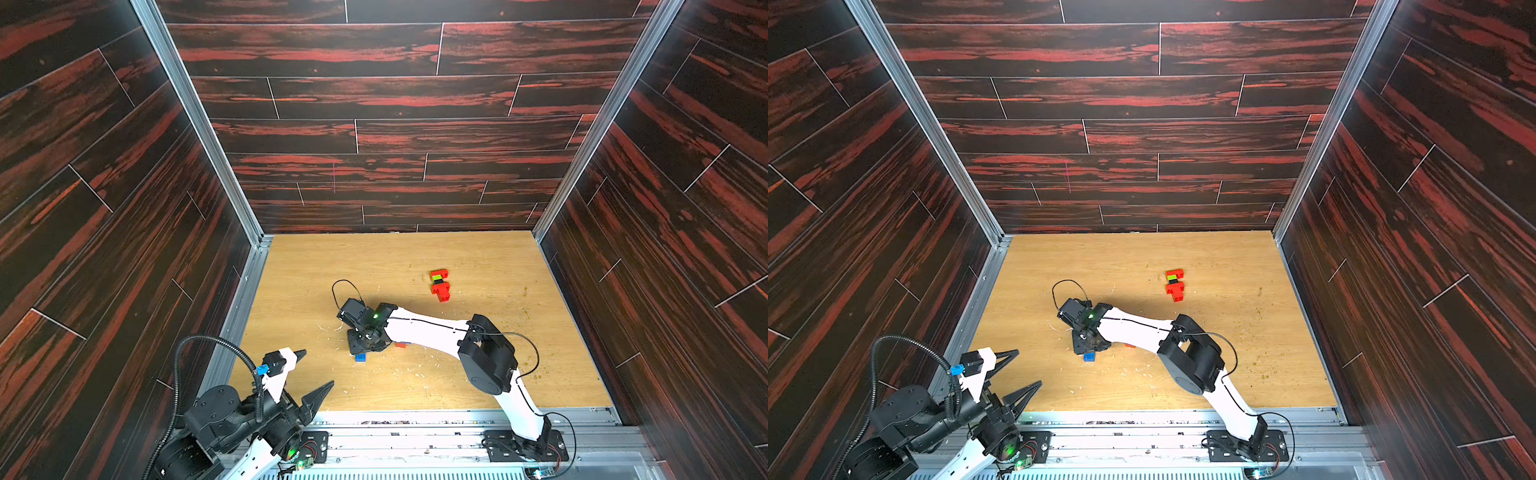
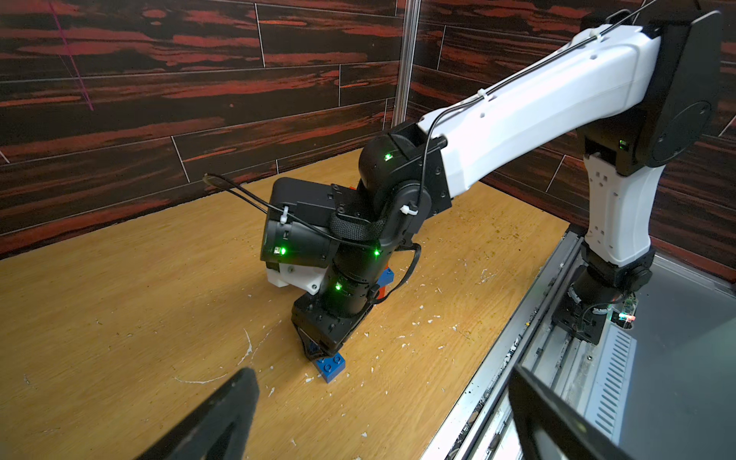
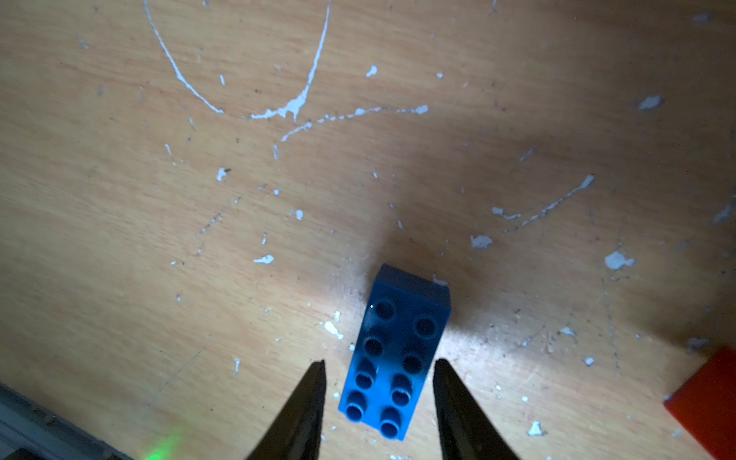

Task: Assemble the letter f with lego
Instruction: Pick up the lego brick from the center of the board.

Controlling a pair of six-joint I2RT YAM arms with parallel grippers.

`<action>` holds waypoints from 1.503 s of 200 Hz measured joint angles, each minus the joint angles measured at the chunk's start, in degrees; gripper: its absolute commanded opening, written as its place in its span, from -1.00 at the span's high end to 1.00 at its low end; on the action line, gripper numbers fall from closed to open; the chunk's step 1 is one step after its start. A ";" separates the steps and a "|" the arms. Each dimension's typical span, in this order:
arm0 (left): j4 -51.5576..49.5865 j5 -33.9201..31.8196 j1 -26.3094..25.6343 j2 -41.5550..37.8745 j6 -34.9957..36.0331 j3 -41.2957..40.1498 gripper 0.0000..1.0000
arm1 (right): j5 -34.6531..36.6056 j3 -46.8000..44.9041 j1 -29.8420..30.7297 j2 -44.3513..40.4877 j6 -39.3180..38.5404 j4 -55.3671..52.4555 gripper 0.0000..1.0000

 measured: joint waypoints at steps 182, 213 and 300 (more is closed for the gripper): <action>0.00 0.13 -0.37 -0.02 0.00 0.00 -1.00 | -1.25 3.39 -0.37 3.91 -1.86 -0.52 0.08; 0.00 0.15 -0.37 -0.02 0.00 0.00 -1.00 | -1.25 6.19 -0.37 5.86 -3.19 -2.01 0.12; 0.00 0.15 -0.37 -0.46 0.00 0.00 -1.00 | -0.37 14.60 -0.37 10.40 -6.86 -9.99 0.17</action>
